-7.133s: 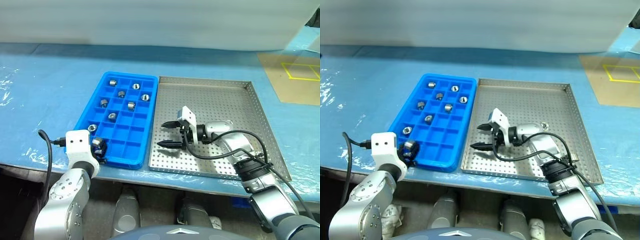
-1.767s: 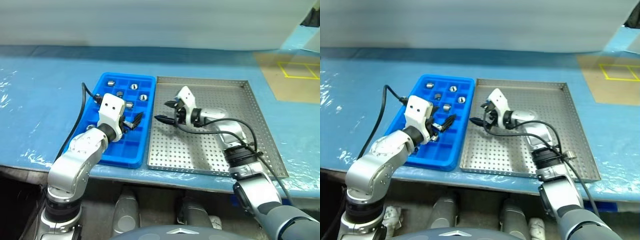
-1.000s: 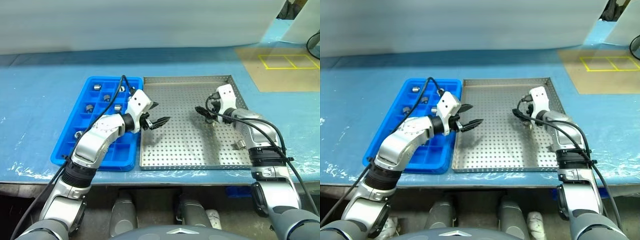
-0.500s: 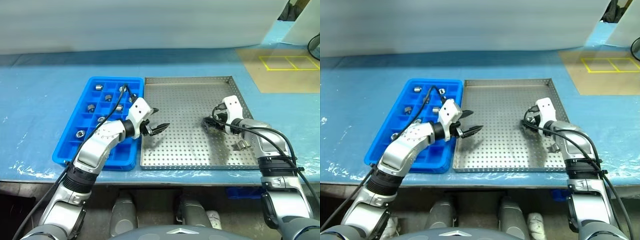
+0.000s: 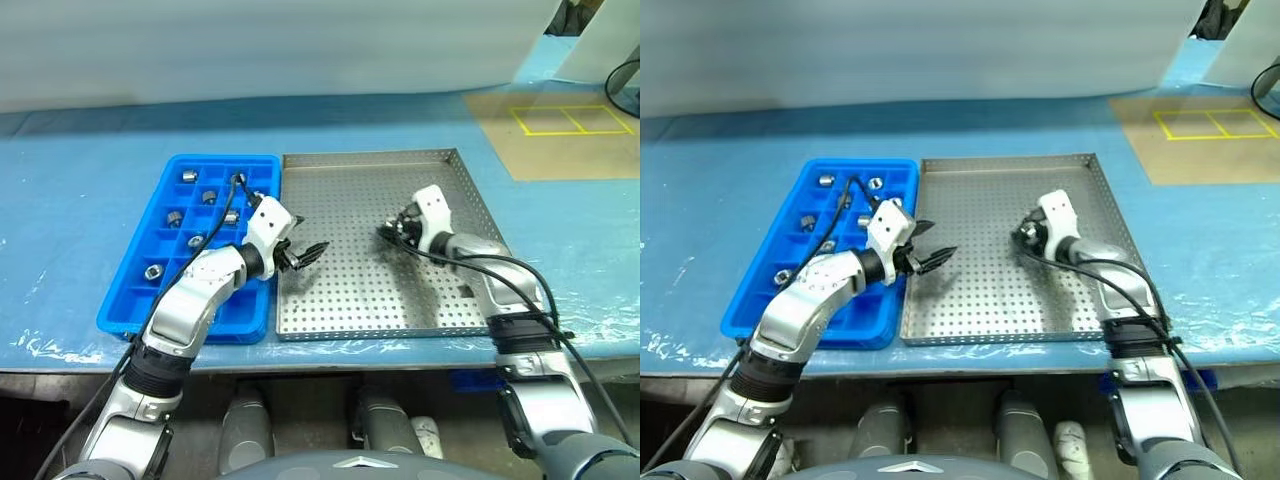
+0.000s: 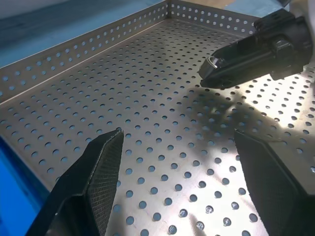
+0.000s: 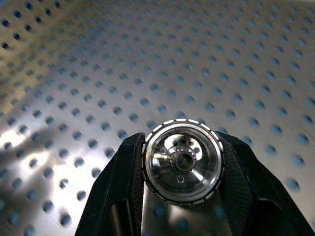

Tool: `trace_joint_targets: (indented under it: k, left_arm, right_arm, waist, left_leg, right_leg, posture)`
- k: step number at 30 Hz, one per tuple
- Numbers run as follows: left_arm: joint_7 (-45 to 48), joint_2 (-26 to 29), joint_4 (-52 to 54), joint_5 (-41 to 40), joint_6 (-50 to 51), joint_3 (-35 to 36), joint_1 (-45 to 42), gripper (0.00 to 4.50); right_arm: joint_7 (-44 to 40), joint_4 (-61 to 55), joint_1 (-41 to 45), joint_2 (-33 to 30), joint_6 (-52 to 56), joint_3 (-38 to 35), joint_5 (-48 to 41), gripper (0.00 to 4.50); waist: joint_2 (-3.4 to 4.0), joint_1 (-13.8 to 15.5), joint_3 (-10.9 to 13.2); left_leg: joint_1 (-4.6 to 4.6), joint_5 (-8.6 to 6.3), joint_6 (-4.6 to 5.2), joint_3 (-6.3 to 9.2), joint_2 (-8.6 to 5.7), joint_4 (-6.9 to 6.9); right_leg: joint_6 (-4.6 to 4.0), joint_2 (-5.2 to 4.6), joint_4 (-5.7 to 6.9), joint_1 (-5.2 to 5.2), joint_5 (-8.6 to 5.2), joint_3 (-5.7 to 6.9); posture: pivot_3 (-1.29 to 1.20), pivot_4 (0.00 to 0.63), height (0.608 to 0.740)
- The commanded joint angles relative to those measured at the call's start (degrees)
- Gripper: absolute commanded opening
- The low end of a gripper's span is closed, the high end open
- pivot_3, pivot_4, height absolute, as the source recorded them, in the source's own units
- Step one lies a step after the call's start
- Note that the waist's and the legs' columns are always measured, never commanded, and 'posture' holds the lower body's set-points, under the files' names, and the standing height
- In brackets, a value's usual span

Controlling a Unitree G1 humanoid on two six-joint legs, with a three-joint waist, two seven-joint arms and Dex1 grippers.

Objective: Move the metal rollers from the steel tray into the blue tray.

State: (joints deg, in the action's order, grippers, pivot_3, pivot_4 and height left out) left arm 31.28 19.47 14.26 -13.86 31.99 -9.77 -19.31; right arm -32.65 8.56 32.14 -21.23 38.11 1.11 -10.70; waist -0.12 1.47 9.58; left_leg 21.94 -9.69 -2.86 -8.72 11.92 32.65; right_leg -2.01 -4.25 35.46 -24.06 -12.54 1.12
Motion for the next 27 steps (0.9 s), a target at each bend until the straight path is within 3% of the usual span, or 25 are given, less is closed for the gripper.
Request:
trace_joint_targets:
  k: [1, 11, 27]
  left_arm:
    - [-3.1, -0.3, 4.9, -0.3, 1.8, 2.7, 2.1, 3.75]
    - [-14.1, -3.4, 16.1, 0.2, 10.0, 6.2, 9.3, 3.75]
    - [-21.3, -4.0, 31.4, -2.4, 23.0, 12.7, 16.3, 3.75]
  right_arm:
    - [-0.1, -0.3, 3.5, 2.6, -4.8, 1.9, 0.4, 1.64]
    - [-2.0, 8.2, 14.0, 12.8, -11.4, 5.1, -0.1, 1.64]
    - [-10.7, 20.7, 21.9, 19.6, -18.0, 12.1, 3.2, 1.64]
  waist:
    - [0.00, 0.2, 0.0]
    - [-0.01, 1.4, 0.0]
    - [-0.03, 4.4, 0.0]
  left_leg:
    - [0.03, 0.00, 0.00, 0.01, 0.02, -0.02]
    - [0.13, 0.00, 0.00, 0.03, 0.00, -0.21]
    - [0.25, 0.00, -0.02, 0.13, 0.03, -0.48]
  right_leg:
    - [0.00, 0.00, -0.02, -0.01, 0.00, 0.02]
    - [-0.01, -0.03, -0.25, -0.05, -0.01, 0.11]
    - [-0.01, -0.02, -0.61, -0.05, -0.01, 0.31]
  posture:
    - [-0.04, 0.150, 0.740]
    - [0.08, 0.150, 0.740]
    - [0.28, 0.150, 0.740]
